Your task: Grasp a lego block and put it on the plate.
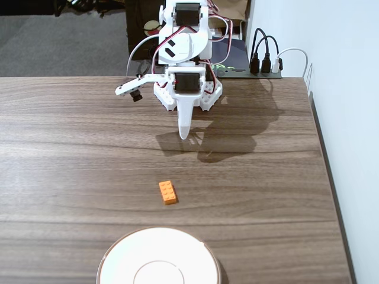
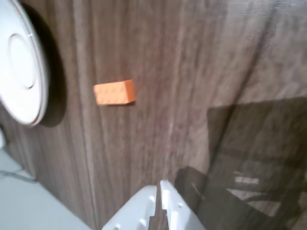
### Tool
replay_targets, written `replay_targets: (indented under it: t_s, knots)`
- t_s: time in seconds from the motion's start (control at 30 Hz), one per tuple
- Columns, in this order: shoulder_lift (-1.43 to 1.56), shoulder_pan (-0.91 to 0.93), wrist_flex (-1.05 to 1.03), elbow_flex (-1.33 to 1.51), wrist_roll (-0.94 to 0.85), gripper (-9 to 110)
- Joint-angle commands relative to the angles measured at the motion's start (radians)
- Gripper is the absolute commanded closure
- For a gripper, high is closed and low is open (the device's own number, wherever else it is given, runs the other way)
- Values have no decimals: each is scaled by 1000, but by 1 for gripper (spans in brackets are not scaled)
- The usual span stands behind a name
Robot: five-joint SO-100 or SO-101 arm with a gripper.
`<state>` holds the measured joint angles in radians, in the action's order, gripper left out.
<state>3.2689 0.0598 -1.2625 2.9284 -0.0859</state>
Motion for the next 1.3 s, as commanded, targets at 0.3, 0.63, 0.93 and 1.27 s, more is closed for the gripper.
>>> replay_targets:
  t_s: [0.3, 0.63, 0.93, 1.27]
  knots:
    - [-341, 143, 141, -233, 6, 101]
    - [-683, 273, 127, -471, -166, 101]
    - [-937, 344, 135, -637, -551, 101]
    - [-1123, 314, 118, -807, -1052, 101]
